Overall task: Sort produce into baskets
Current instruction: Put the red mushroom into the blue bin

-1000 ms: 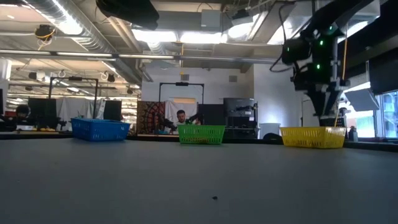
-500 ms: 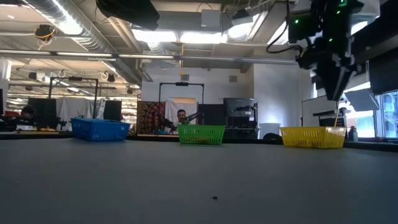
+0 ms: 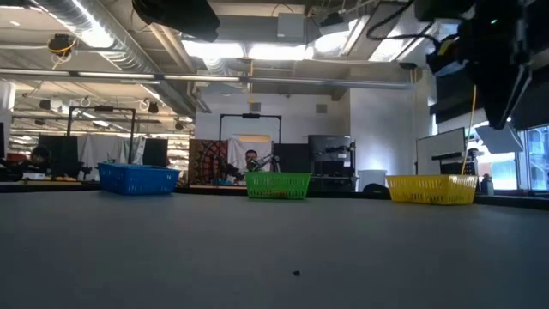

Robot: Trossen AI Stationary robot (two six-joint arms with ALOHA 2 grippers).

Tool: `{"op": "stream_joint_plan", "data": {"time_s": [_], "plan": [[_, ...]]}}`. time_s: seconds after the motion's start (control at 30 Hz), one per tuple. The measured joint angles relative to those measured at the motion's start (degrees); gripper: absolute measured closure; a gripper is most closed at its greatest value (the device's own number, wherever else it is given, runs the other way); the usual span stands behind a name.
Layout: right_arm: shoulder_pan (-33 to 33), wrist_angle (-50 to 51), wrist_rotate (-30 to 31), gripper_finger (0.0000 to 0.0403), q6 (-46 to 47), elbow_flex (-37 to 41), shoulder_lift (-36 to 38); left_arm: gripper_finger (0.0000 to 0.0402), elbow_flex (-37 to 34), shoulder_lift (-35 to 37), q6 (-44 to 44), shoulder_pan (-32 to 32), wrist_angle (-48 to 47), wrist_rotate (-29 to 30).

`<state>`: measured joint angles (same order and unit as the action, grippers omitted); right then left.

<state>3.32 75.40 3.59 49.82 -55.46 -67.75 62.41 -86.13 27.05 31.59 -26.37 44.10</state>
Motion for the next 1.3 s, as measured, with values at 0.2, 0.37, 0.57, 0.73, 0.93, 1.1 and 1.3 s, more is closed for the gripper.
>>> {"op": "stream_joint_plan", "data": {"time_s": [0.2, 0.37, 0.57, 0.73, 0.93, 1.1, 1.3], "plan": [[9.3, 0.0, -0.2, 0.0242, 8.8, 0.0, 0.0, 0.0224, 0.0, 0.0, 0.2, 0.0, 0.0, 0.0], [16.2, 0.2, -0.6, 0.0242, 15.2, 0.0, 0.0, 0.0224, 0.0, 0.0, 0.2, 0.0, 0.0, 0.0], [23.4, 0.3, -2.9, 0.0242, 21.8, 0.0, -1.8, 0.0224, 0.0, 0.0, 0.2, 0.0, 0.0, 0.0], [27.5, 1.4, -7.5, 0.0242, 23.8, 0.0, -6.2, 0.0224, 0.0, 0.0, 0.2, 0.0, 0.0, 0.0], [30.8, 1.4, -10.9, 0.0242, 24.8, 0.0, -12.6, 0.0224, 0.0, 0.0, 0.2, 0.0, 0.0, 0.0], [31.7, 1.8, -12.0, 0.0242, 24.8, 0.0, -18.0, 0.0224, 0.0, 0.0, 0.2, 0.0, 0.0, 0.0], [31.6, 0.7, -11.7, 0.0242, 24.6, 0.0, -23.1, 0.0224, 0.0, 0.0, 0.2, 0.0, 0.0, 0.0]]}}
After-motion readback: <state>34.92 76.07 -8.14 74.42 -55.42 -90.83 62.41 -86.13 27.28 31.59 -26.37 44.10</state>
